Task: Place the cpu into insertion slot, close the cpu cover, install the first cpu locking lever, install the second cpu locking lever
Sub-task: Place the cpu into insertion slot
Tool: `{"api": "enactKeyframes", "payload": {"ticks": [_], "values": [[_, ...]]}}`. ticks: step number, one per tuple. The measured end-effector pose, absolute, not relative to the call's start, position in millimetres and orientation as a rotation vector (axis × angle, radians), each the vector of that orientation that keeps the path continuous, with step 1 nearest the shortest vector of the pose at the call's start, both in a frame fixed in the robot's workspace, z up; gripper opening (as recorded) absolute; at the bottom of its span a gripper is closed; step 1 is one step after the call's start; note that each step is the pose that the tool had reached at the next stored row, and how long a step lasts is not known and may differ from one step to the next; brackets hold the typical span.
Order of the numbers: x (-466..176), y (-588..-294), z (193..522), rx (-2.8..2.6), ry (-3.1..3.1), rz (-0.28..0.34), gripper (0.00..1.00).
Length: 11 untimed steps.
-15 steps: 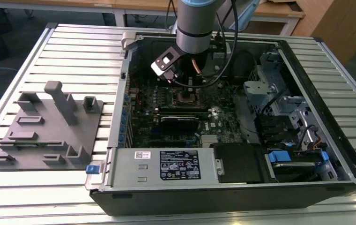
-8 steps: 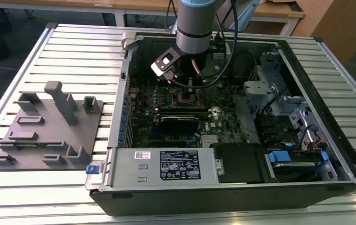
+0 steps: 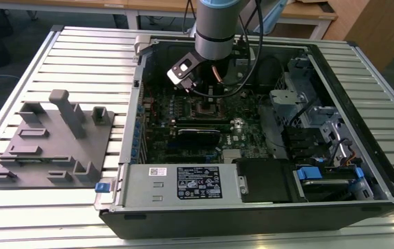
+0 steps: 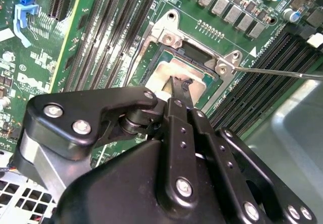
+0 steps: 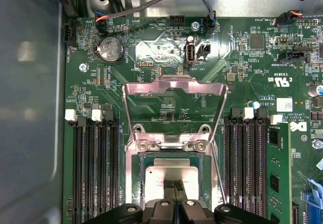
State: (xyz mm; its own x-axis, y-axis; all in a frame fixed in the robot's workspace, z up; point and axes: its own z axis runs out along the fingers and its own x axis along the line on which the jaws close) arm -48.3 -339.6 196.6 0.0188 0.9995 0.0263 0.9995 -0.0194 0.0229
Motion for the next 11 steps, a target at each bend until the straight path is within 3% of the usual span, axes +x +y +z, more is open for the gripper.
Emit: {"api": "enactKeyframes", "payload": {"ticks": [11], "values": [[-48,-339,209,-2.241,-2.199,-0.055,0.1]]}}
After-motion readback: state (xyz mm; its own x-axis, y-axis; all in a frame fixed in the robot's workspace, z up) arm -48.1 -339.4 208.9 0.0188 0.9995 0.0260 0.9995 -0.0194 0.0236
